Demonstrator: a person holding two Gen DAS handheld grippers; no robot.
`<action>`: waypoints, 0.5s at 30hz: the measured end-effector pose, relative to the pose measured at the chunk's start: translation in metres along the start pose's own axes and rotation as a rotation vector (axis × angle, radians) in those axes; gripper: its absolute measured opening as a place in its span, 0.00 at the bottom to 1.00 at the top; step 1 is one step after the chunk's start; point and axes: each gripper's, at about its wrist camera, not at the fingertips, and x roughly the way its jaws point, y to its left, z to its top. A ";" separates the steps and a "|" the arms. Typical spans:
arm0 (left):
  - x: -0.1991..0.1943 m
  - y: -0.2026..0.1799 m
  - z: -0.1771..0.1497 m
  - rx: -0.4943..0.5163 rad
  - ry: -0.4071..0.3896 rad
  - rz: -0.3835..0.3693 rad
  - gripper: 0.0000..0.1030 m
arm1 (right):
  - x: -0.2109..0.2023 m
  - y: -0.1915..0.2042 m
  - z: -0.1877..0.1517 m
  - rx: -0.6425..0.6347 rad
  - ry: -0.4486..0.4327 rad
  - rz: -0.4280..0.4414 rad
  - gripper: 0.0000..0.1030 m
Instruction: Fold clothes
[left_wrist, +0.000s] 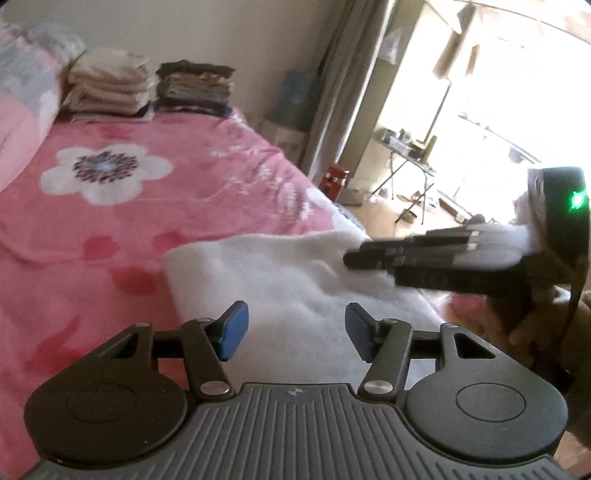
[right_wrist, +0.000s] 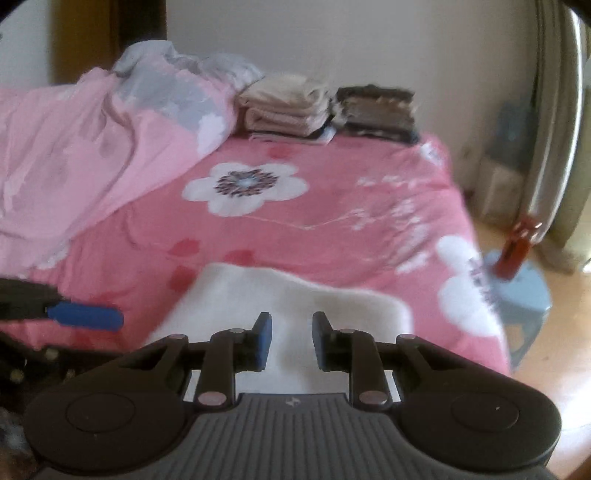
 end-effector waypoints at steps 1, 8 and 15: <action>0.013 -0.001 -0.003 0.017 0.030 -0.003 0.51 | 0.011 -0.002 -0.008 -0.021 0.032 -0.022 0.24; 0.011 -0.004 0.001 0.049 0.015 0.004 0.46 | -0.002 -0.009 0.010 0.001 -0.019 -0.006 0.24; 0.040 0.008 -0.003 0.038 0.061 0.004 0.48 | 0.024 -0.021 -0.007 -0.022 0.041 -0.047 0.23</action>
